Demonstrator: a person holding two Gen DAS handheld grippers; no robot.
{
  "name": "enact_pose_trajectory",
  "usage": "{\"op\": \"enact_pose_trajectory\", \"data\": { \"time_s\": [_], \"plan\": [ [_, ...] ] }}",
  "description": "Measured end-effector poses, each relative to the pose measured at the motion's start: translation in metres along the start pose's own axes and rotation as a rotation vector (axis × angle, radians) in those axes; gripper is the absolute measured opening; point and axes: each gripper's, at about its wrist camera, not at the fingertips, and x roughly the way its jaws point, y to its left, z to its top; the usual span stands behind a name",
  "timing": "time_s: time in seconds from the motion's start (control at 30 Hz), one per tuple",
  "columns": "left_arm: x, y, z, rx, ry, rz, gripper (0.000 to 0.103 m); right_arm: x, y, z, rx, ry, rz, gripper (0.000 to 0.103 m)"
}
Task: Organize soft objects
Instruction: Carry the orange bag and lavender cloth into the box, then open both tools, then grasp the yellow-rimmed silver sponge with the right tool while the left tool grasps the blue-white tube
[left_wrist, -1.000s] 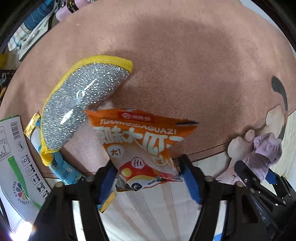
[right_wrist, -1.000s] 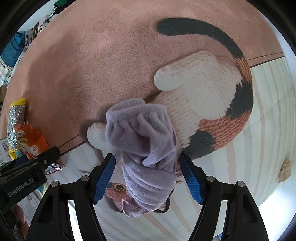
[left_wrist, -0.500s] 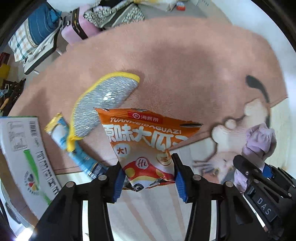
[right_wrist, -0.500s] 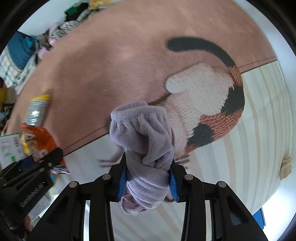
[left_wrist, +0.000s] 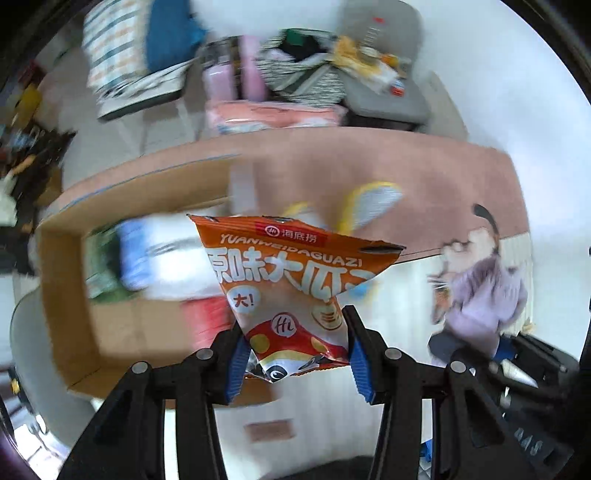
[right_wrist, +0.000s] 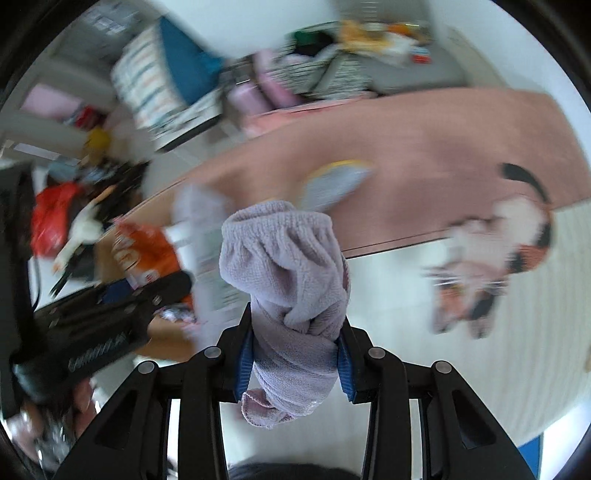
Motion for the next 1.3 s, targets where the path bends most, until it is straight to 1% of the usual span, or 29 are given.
{"op": "enact_pose_trajectory", "data": {
  "time_s": [0.07,0.1,0.13,0.2,0.3,0.4,0.53,0.63,0.73,0.77,0.8,0.83,0.87,0.9,1.1,1.13,1.17,1.2,1.23,1.27,1.3],
  "plan": [
    [-0.002,0.043,-0.007,-0.040,0.019,0.015,0.044,0.021,0.054,-0.012,-0.056,0.033,0.049,0.040],
    [0.000,0.067,-0.011,-0.066,0.039,0.027,0.044,0.029,0.076,-0.015,-0.078,0.043,0.055,0.040],
    [0.000,0.085,-0.015,-0.087,0.054,0.031,0.044,0.042,0.098,-0.018,-0.103,0.057,0.053,0.040],
    [0.015,0.121,-0.022,-0.130,0.098,0.029,0.044,0.075,0.135,-0.023,-0.133,0.088,0.045,0.040],
    [0.037,0.162,-0.028,-0.193,0.163,0.003,0.044,0.112,0.175,-0.029,-0.165,0.124,0.010,0.040],
    [0.060,0.187,-0.030,-0.217,0.218,-0.018,0.044,0.150,0.196,-0.031,-0.177,0.164,-0.020,0.040],
    [0.088,0.202,-0.031,-0.207,0.289,-0.032,0.044,0.189,0.196,-0.033,-0.169,0.185,-0.057,0.040],
    [0.102,0.205,-0.032,-0.193,0.334,-0.052,0.046,0.211,0.195,-0.030,-0.164,0.208,-0.071,0.040],
    [0.113,0.210,-0.036,-0.217,0.369,-0.049,0.046,0.226,0.199,-0.029,-0.176,0.227,-0.112,0.045],
    [0.114,0.212,-0.037,-0.225,0.372,-0.053,0.046,0.229,0.199,-0.029,-0.169,0.237,-0.109,0.054],
    [0.113,0.212,-0.038,-0.228,0.372,-0.064,0.049,0.229,0.197,-0.030,-0.162,0.241,-0.105,0.062],
    [0.111,0.212,-0.038,-0.226,0.366,-0.062,0.056,0.229,0.197,-0.030,-0.162,0.239,-0.108,0.077],
    [0.108,0.210,-0.040,-0.224,0.356,-0.056,0.060,0.227,0.196,-0.031,-0.164,0.233,-0.117,0.084],
    [0.103,0.210,-0.041,-0.218,0.345,-0.049,0.066,0.223,0.195,-0.031,-0.166,0.227,-0.127,0.084],
    [0.071,0.203,-0.051,-0.195,0.298,-0.041,0.066,0.198,0.187,-0.034,-0.160,0.214,-0.150,0.084],
    [0.065,0.198,-0.051,-0.193,0.283,-0.040,0.068,0.190,0.186,-0.036,-0.162,0.210,-0.152,0.084],
    [0.057,0.196,-0.053,-0.190,0.265,-0.034,0.071,0.182,0.184,-0.038,-0.162,0.202,-0.150,0.088],
    [0.048,0.193,-0.056,-0.186,0.240,-0.020,0.084,0.175,0.182,-0.039,-0.161,0.192,-0.150,0.093],
    [0.040,0.190,-0.058,-0.180,0.216,0.000,0.098,0.166,0.189,-0.037,-0.162,0.187,-0.154,0.103],
    [0.031,0.187,-0.060,-0.173,0.188,0.030,0.101,0.160,0.189,-0.038,-0.169,0.178,-0.162,0.103],
    [0.023,0.186,-0.061,-0.170,0.158,0.056,0.101,0.156,0.193,-0.038,-0.174,0.173,-0.170,0.103]
  ]
}}
